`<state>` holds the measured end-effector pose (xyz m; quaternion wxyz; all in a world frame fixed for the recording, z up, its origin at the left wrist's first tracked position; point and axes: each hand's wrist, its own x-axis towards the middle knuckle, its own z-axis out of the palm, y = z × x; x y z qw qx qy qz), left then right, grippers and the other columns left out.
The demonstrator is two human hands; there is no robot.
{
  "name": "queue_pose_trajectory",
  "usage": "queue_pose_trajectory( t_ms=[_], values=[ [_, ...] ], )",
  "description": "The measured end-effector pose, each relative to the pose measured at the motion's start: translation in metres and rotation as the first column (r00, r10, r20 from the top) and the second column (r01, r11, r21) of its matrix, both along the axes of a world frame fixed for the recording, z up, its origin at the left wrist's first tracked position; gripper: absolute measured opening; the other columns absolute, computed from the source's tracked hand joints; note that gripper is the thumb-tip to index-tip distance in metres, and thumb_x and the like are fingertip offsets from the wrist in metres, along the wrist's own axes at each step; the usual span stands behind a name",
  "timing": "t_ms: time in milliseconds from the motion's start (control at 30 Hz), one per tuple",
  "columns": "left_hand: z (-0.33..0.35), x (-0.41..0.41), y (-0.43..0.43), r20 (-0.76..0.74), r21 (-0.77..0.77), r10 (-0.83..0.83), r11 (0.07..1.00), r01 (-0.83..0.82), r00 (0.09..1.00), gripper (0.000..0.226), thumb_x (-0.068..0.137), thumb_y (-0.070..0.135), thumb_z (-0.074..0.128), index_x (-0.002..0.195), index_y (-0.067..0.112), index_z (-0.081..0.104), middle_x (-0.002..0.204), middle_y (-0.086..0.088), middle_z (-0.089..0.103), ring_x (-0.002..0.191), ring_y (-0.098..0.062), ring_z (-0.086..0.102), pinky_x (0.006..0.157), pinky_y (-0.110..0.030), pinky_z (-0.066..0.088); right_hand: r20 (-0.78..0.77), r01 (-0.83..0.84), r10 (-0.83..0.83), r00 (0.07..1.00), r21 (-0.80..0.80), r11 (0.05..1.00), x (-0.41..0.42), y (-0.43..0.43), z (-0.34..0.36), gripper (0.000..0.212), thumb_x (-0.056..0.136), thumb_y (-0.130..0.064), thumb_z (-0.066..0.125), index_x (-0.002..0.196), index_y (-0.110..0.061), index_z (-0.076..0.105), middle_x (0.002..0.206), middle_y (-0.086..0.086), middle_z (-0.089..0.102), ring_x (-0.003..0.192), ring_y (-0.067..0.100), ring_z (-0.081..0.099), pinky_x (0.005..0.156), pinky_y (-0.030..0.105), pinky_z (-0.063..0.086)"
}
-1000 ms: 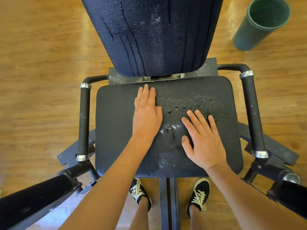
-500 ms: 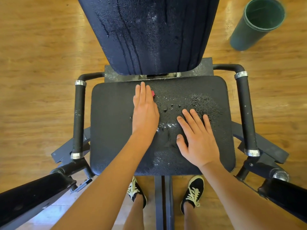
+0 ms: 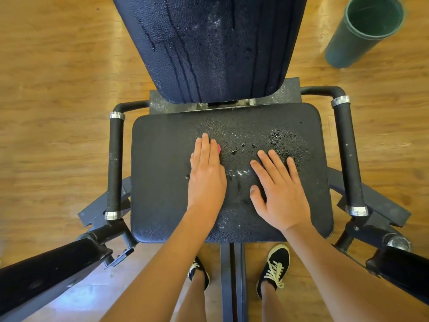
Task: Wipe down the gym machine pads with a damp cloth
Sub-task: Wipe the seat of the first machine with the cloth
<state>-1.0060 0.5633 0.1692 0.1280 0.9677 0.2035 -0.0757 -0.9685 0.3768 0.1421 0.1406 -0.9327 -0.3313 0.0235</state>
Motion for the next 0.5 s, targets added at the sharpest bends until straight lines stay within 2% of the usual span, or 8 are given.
queue_pose_trajectory(
  t_ms=[133,500],
  values=[
    [0.000,-0.025,-0.013,0.004,-0.008,0.013,1.000,-0.013,1.000,0.061,0.102,0.009,0.042,0.159,-0.001,0.022,0.169,-0.020,0.014,0.157,-0.033,0.011,0.126,-0.042,0.013,-0.007,0.001,-0.001,1.000,-0.011,1.000,-0.001,-0.001,0.000,0.056,0.100,-0.037,0.042,0.151,-0.015,0.047,0.165,0.007,0.033,0.157,0.026,0.020,0.126,0.057,0.016],
    [-0.002,0.021,0.009,0.028,0.025,0.011,1.000,-0.011,1.000,0.057,0.108,0.012,0.029,0.161,0.001,0.013,0.170,-0.017,0.004,0.158,-0.030,-0.001,0.127,-0.039,0.005,-0.005,0.004,-0.004,1.000,0.010,1.000,0.000,0.001,0.002,0.055,0.099,-0.035,0.045,0.149,-0.014,0.049,0.164,0.008,0.036,0.155,0.027,0.024,0.125,0.058,0.018]
  ],
)
